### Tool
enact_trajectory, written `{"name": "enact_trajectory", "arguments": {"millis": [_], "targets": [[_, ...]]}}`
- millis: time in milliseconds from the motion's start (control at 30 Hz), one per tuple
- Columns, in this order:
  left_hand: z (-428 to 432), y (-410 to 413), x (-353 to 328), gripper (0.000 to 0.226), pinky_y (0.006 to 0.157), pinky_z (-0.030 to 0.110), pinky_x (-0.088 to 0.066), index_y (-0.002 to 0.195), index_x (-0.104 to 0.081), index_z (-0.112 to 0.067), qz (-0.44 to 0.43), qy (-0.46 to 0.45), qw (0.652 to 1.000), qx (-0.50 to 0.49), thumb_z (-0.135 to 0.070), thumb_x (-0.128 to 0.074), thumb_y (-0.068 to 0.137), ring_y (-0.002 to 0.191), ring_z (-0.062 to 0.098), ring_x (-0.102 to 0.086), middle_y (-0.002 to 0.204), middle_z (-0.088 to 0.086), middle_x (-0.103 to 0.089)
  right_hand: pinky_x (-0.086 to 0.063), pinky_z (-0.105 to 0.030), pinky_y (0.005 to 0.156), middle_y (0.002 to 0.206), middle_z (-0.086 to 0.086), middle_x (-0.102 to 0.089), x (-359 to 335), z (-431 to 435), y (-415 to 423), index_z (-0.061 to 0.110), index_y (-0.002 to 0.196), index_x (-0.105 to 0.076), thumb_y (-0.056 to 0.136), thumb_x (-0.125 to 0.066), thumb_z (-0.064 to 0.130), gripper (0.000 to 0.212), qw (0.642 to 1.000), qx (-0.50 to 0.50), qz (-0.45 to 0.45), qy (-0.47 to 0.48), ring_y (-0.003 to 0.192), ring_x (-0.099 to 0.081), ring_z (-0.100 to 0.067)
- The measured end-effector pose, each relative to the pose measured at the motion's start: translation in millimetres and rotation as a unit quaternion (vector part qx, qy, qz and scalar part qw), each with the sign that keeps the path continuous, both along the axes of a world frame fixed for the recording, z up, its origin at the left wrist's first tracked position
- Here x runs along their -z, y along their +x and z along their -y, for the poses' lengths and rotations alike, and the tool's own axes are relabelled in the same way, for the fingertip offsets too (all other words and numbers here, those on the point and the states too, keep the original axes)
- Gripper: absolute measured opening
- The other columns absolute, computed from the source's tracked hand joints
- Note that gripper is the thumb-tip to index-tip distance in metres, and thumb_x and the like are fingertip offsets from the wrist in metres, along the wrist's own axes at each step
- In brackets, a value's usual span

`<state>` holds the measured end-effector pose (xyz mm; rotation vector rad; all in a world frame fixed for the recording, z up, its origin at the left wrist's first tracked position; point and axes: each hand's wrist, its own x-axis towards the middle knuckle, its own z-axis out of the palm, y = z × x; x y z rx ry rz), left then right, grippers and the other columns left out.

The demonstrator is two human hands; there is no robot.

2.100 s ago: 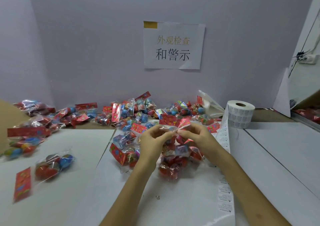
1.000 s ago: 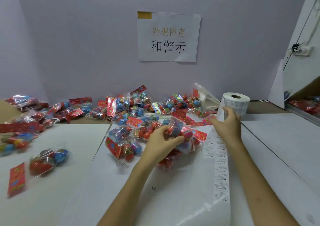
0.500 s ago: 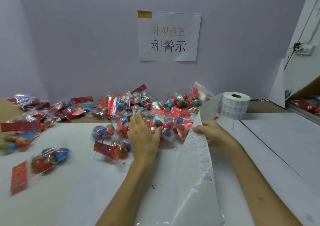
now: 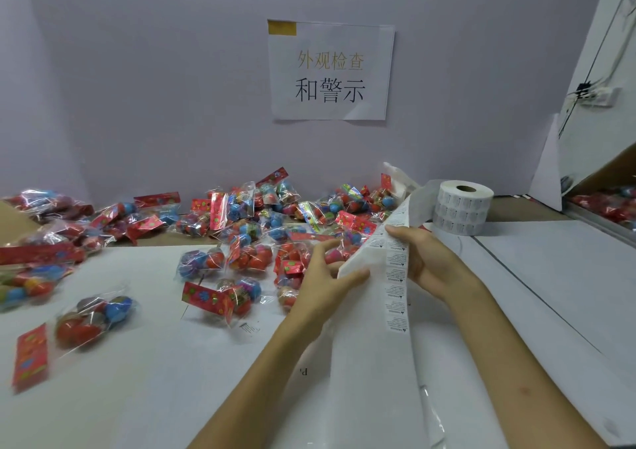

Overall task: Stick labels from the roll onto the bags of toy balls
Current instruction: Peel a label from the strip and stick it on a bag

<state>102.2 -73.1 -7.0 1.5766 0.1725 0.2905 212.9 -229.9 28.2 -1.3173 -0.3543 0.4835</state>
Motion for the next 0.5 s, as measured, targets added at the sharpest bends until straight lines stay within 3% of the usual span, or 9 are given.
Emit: {"name": "enact_trajectory", "arguments": {"millis": [167, 267, 400, 500], "targets": [[-3, 2, -1, 0.062, 0.085, 0.05, -0.062, 0.137, -0.051, -0.025, -0.021, -0.136, 0.99, 0.019, 0.0, -0.076, 0.086, 0.101, 0.032, -0.073, 0.122, 0.011, -0.067, -0.055, -0.048, 0.089, 0.1, -0.012, -0.072, 8, -4, 4, 0.013, 0.109, -0.067, 0.095, -0.066, 0.02, 0.015, 0.995, 0.051, 0.038, -0.075, 0.089, -0.069, -0.025], [-4, 2, 0, 0.064, 0.08, 0.047, -0.063, 0.138, -0.053, -0.023, -0.021, -0.168, 0.985, 0.025, 0.01, -0.07, 0.085, 0.105, 0.033, -0.071, 0.124, 0.007, -0.066, -0.057, -0.044, 0.087, 0.109, -0.007, -0.072, 10, -9, 3, 0.011, 0.122, -0.058, 0.092, -0.072, 0.021, 0.033, 0.98, 0.162, 0.067, -0.092, 0.094, -0.07, -0.022], [-5, 4, 0, 0.068, 0.077, 0.043, -0.063, 0.139, -0.053, -0.021, -0.027, -0.197, 0.979, 0.041, 0.018, -0.063, 0.084, 0.112, 0.035, -0.068, 0.132, 0.011, -0.065, -0.048, -0.016, 0.072, 0.107, -0.002, -0.061, 11, -9, -2, 0.015, 0.119, -0.053, 0.082, -0.082, 0.018, 0.048, 0.871, 0.349, 0.3, -0.17, 0.09, -0.06, -0.019], [-5, 4, 0, 0.067, 0.076, 0.042, -0.063, 0.137, -0.057, -0.023, -0.034, -0.207, 0.977, 0.048, 0.017, -0.061, 0.083, 0.113, 0.039, -0.067, 0.134, 0.015, -0.063, -0.051, -0.029, 0.075, 0.105, 0.0, -0.055, 9, -12, -8, 0.019, 0.112, -0.058, 0.078, -0.084, 0.013, 0.043, 0.812, 0.372, 0.415, -0.171, 0.092, -0.054, -0.019]]}}
